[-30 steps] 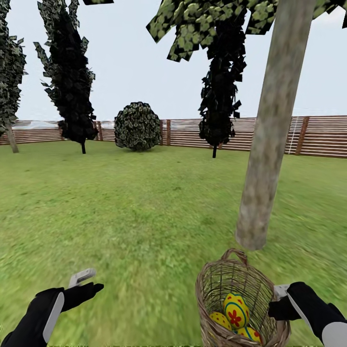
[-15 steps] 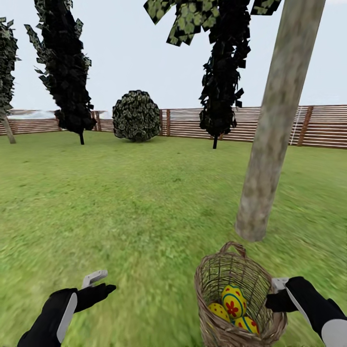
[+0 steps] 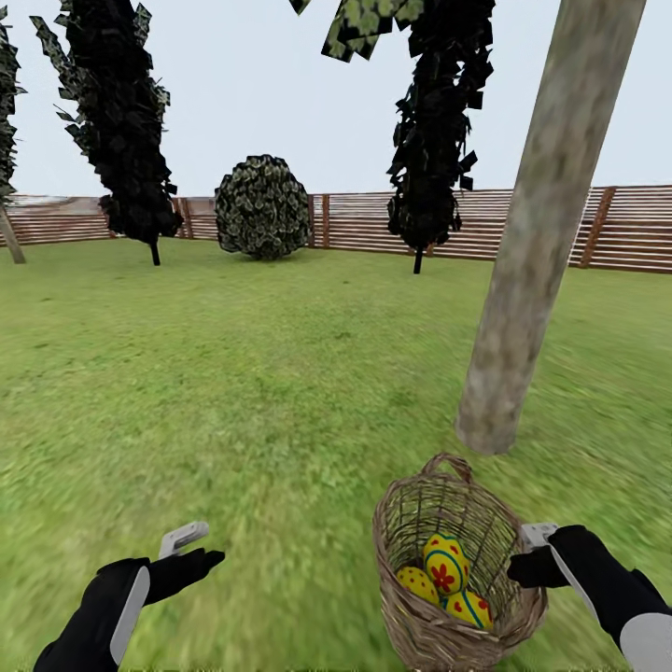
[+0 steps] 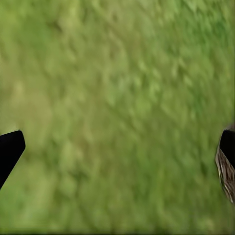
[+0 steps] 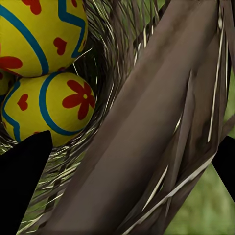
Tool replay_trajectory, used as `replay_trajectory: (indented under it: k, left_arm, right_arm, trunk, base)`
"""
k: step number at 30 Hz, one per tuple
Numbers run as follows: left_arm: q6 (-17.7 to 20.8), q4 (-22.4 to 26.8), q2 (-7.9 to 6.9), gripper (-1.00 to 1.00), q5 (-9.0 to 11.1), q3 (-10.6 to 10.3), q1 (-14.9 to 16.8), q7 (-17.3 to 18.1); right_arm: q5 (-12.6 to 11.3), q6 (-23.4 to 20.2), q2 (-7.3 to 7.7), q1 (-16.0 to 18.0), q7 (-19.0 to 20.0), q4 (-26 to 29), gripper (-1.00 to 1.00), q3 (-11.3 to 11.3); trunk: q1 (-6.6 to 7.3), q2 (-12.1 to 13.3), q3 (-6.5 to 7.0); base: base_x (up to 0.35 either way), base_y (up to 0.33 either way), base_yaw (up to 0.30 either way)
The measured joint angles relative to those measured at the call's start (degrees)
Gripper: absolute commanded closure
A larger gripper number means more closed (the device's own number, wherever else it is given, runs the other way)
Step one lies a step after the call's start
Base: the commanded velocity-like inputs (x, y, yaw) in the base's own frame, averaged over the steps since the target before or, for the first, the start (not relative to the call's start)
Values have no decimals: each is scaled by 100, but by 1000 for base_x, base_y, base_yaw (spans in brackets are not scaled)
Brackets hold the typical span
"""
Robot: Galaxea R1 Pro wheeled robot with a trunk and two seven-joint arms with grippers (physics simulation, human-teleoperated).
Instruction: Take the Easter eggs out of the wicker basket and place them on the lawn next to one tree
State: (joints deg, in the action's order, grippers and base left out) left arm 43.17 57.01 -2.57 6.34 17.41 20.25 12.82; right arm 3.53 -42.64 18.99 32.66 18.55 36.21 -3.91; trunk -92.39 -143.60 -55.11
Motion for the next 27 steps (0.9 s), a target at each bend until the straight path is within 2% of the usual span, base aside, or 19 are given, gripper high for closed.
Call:
replay_trajectory:
  k: [8,11,22,23,25,27]
  left_arm:
    - [-4,-1,1,-100,1,-1,1,-7]
    - [-2,0,6,-100,-8,0,0,-8]
    - [-5,0,9,-100,-9,5,1,-17]
    - [-6,0,9,-100,-8,4,0,-17]
    - [-5,-1,9,-100,-10,7,2,-17]
    - [-6,-2,10,-100,-10,7,2,-17]
  right_arm:
    - [3,4,-3,-2,2,2,100,6]
    - [-21,-3,-1,0,2,102,100,-4]
    - [-35,16,4,-2,3,90,100,-4]
    - [-48,92,6,-2,3,44,-100,-5]
    - [92,362,3,-10,-2,-724,-100,-2]
    - [85,393,2,-8,-3,-744,-100,10]
  trunk:
    - [0,0,-1]
    - [-8,-4,-67]
    - [-8,-5,-68]
    - [-7,-5,-68]
    - [-10,-3,-69]
    - [-9,-3,-69]
  base:
    - [0,0,0]
    - [0,0,0]
    - [0,0,0]
    - [0,0,0]
    - [0,0,0]
    - [0,0,0]
